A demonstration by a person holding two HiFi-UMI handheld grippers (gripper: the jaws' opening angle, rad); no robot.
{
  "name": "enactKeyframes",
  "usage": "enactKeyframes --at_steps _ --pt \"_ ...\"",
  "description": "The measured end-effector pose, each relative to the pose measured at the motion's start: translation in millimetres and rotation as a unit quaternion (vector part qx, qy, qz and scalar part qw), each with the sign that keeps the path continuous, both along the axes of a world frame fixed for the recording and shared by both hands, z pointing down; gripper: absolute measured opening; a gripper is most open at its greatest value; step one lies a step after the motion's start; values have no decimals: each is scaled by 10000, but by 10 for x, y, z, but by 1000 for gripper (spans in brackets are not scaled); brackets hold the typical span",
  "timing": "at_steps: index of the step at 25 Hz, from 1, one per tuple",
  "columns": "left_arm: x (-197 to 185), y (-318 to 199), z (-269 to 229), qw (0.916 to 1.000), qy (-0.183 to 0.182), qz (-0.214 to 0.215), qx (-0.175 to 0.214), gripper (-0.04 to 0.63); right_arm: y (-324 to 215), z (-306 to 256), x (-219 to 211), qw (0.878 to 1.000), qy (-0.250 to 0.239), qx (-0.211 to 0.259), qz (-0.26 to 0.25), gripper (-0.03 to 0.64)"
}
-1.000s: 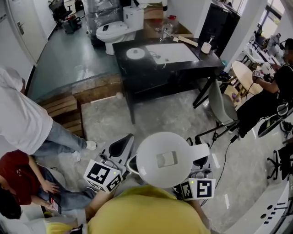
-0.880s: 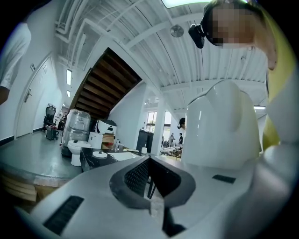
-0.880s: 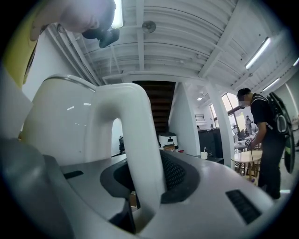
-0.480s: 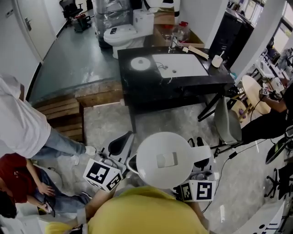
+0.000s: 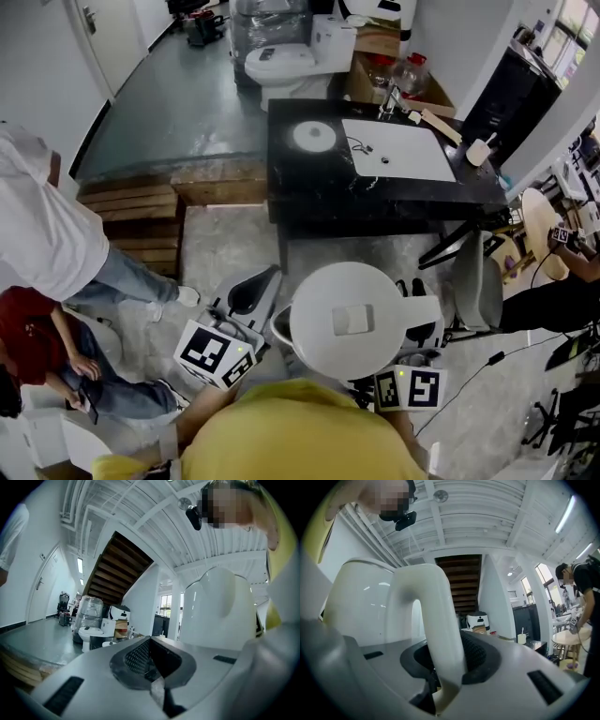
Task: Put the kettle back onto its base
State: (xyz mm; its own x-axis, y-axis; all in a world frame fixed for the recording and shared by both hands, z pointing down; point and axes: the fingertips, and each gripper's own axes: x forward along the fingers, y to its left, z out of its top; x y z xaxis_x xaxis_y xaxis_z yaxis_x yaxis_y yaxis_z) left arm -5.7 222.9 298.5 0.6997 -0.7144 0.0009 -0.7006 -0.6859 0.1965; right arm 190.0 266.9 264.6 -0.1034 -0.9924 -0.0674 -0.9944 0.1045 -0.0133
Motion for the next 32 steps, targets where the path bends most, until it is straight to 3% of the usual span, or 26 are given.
enactKeyframes --at_steps 9,23,32 --pt "-126 -569 5 9999 29 -121 20 9 -592 -9 -66 10000 -18 -27 -93 115" --pt "-200 -1692 -44 9987 -40 486 169 9 -1576 -37 -121 9991 -117 55 395 117" --pt "-306 -2150 -13 9962 -26 857 158 9 -1884 -41 -167 9964 -71 63 847 117"
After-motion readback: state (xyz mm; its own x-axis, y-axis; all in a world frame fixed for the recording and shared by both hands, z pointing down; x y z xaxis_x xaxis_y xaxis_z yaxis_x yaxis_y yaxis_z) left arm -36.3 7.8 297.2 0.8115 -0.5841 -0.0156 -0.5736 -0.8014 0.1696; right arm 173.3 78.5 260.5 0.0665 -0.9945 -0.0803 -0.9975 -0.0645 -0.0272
